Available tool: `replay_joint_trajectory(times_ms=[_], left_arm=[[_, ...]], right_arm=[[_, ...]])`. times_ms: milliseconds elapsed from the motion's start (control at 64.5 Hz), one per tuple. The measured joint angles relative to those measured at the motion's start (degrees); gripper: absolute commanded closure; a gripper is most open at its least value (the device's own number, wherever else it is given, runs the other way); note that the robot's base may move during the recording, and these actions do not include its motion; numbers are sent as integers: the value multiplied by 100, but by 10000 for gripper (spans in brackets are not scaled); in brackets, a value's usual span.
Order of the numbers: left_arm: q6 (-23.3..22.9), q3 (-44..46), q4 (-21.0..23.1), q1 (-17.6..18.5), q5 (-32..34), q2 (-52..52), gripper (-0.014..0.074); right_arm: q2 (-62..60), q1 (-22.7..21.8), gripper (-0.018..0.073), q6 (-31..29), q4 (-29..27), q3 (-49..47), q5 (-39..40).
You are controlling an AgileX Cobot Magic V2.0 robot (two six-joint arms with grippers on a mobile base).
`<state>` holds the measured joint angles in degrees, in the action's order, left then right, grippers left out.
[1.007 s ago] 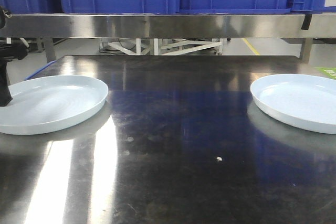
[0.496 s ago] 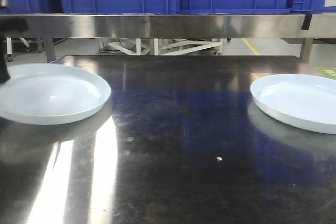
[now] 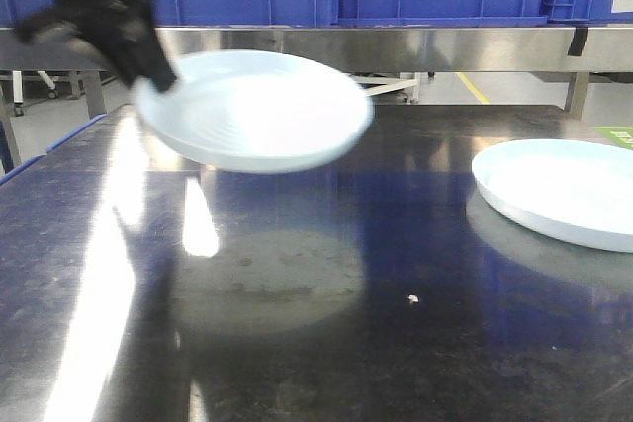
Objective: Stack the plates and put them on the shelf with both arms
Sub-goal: 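Slide the plate toward the table center, release, raise left gripper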
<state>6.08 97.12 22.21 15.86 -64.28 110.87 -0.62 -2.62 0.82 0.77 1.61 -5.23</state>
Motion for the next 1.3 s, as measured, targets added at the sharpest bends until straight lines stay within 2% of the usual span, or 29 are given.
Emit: replay_joint_trajectory(times_ms=[186, 294, 496, 604, 620, 666, 775, 945, 1085, 1162, 1302], left_arm=[[0, 0, 29, 414, 414, 405, 514], [0, 0, 4, 480, 531, 601, 514], [0, -26, -398, 503, 717, 665, 496], [0, -36, -468, 503, 668, 665, 390], [0, -36, -463, 515, 655, 665, 301], [0, -36, -471, 540, 655, 665, 230], [0, -36, -477, 619, 717, 602, 171], [0, -120, -550, 766, 726, 288, 195], [0, -536, -684, 789, 896, -242, 294], [0, -945, -826, 789, 1248, -597, 366], [0, -2064, -1116, 789, 2379, -1428, 510]], right_arm=[[0, 0, 512, 0, 0, 0, 0], [0, 0, 512, 0, 0, 0, 0], [0, 0, 512, 0, 0, 0, 0], [0, 0, 512, 0, 0, 0, 0], [0, 0, 512, 0, 0, 0, 0], [0, 0, 512, 0, 0, 0, 0], [0, 0, 512, 0, 0, 0, 0], [0, 0, 512, 0, 0, 0, 0], [0, 0, 512, 0, 0, 0, 0], [0, 0, 512, 0, 0, 0, 0], [0, 0, 512, 0, 0, 0, 0]])
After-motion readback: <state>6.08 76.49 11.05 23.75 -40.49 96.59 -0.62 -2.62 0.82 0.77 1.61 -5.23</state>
